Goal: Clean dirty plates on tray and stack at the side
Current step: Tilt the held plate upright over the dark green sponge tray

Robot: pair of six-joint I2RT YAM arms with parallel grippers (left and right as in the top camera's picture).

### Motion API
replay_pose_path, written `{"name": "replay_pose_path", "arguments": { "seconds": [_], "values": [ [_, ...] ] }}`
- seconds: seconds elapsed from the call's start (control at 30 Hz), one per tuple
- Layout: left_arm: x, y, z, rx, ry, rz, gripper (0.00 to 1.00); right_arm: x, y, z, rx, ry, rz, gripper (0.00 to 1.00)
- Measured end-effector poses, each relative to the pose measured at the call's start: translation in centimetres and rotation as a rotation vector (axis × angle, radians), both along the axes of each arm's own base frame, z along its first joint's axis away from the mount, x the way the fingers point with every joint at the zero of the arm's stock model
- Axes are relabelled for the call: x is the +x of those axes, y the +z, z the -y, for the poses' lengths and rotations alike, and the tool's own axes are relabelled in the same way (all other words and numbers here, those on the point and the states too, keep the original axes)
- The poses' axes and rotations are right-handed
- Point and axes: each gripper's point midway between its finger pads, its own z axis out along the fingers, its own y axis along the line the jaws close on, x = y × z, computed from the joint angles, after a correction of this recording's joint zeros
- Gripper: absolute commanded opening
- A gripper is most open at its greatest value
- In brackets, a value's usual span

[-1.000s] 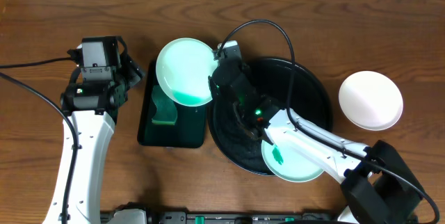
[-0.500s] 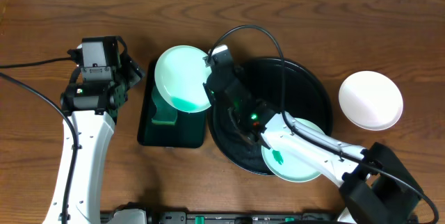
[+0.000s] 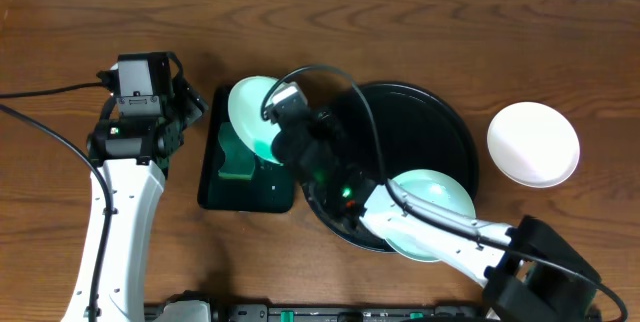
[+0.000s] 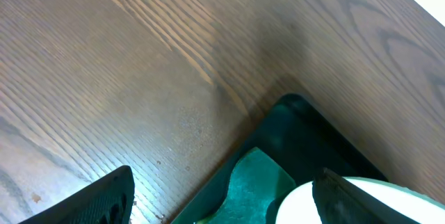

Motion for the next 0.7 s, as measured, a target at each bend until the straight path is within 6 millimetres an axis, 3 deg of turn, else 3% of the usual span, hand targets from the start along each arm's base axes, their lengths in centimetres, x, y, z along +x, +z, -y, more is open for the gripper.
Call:
{"name": "replay_pose_path", "arguments": {
  "seconds": [0.4, 0.7],
  "values": [
    [0.0, 0.0, 0.0, 0.000, 0.000, 0.000, 0.82, -2.1, 1.4, -0.7, -0.173, -0.003, 0.109, 0.01],
    [0.0, 0.0, 0.0, 0.000, 0.000, 0.000, 0.82, -3.3, 4.1, -1.6, -0.239, -0.008, 0.227, 0.01]
  ]
}}
